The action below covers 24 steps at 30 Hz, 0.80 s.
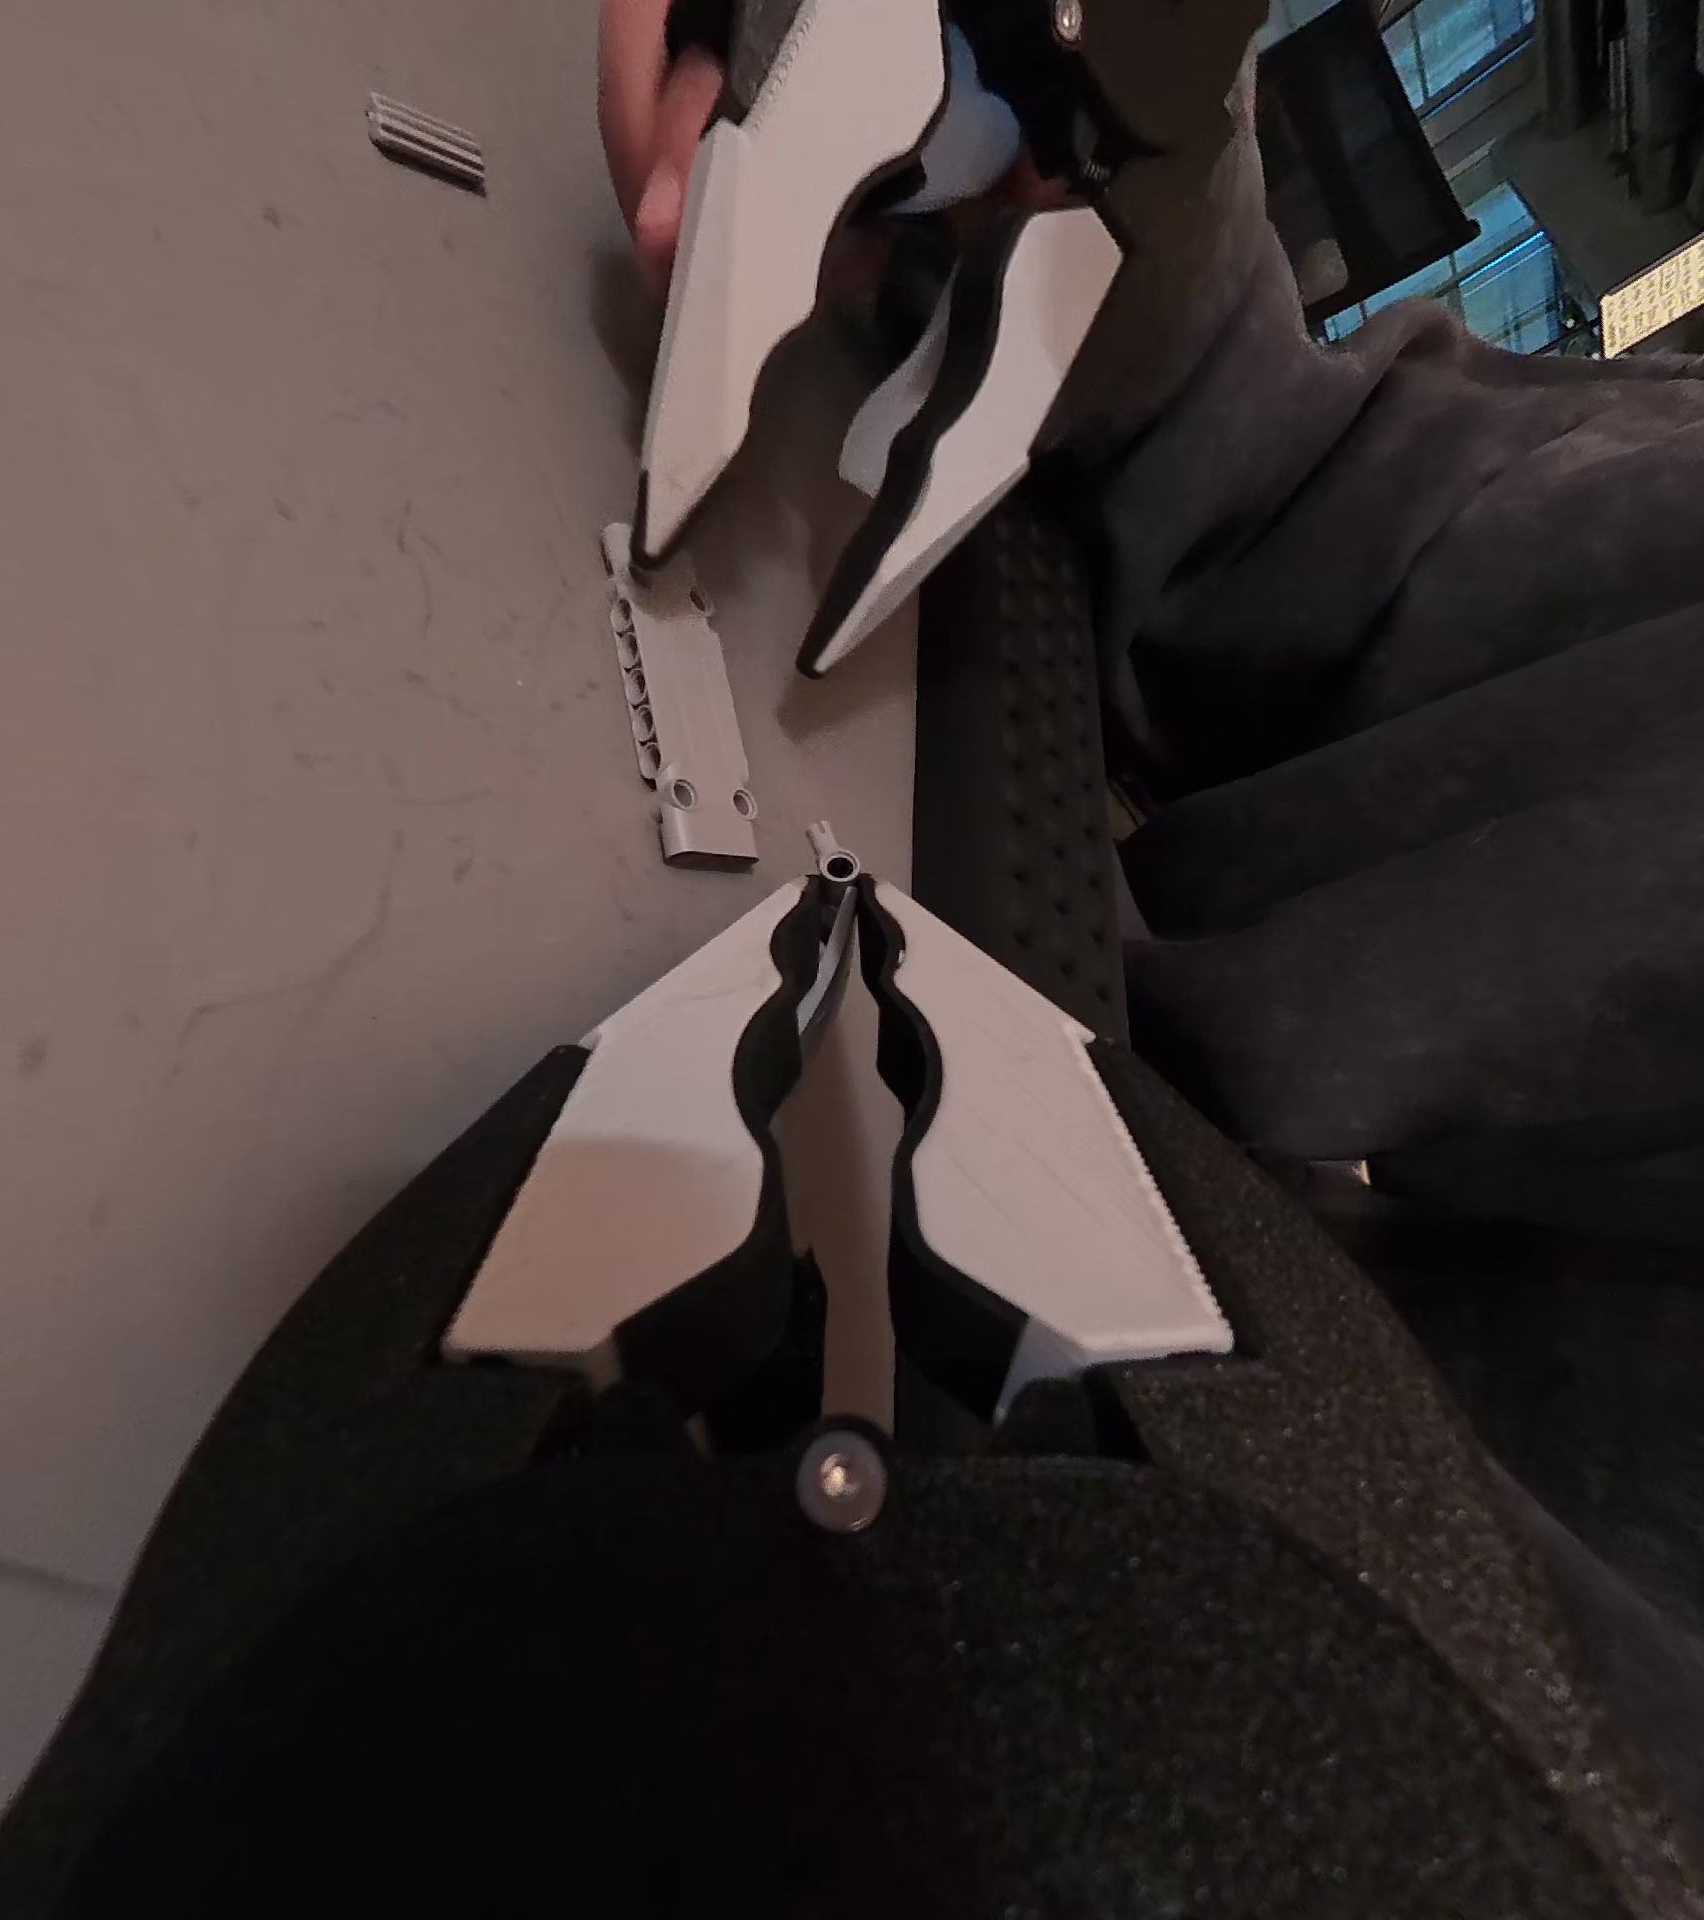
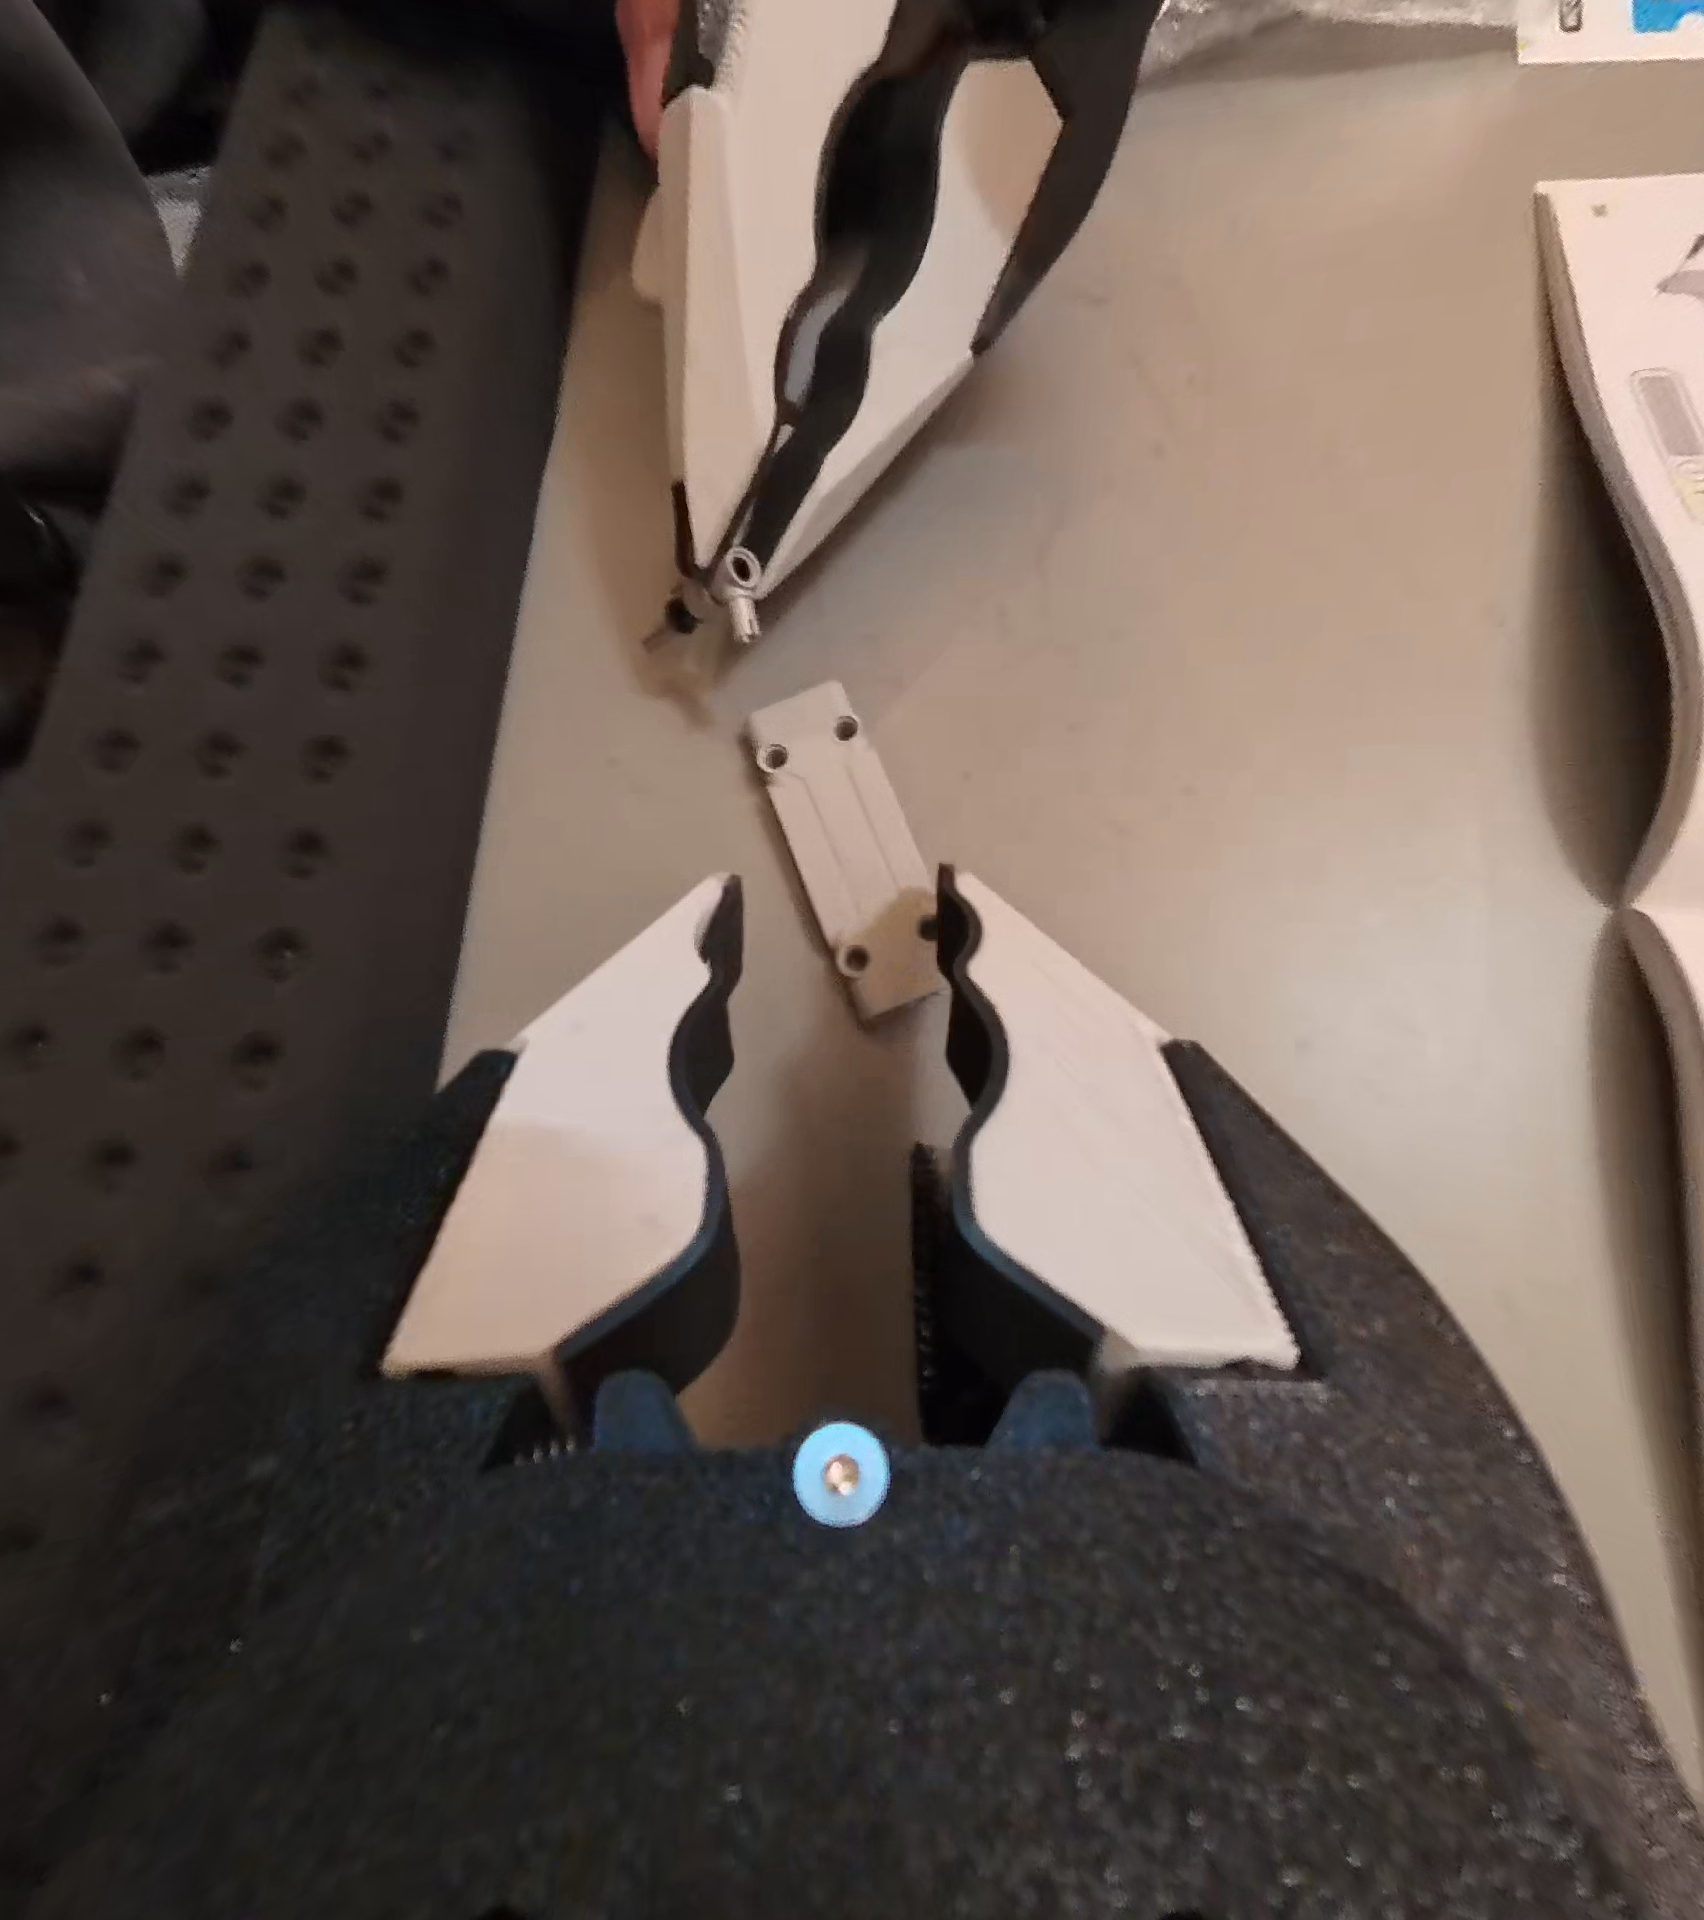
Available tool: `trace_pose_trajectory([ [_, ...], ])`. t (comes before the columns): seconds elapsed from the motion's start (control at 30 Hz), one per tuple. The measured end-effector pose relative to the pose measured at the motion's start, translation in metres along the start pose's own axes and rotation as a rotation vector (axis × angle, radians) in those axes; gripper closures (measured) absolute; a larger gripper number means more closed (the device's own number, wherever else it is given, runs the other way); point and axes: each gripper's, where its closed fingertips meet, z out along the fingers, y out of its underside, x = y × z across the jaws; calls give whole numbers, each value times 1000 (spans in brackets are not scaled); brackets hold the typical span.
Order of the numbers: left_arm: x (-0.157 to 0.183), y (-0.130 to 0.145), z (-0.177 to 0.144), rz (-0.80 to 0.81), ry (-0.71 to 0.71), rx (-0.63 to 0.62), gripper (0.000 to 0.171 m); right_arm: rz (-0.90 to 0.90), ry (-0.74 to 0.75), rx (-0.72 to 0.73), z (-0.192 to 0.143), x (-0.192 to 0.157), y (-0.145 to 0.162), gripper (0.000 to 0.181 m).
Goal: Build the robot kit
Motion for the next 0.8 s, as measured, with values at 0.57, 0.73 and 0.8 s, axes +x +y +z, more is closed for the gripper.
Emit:
trace_pose_trajectory([
  [0.57,-5,-39,-25,-7,-9,248,166,-972,701,-379,-20,50,-21,156],
  [0.73,-17,-48,-34,46,-121,296,166,-1218,841,-414,-18,48,-4,157],
  [0.8,-16,-44,-27,55,-117,261,166,-1234,876,-381,-21,46,-5,158],
])
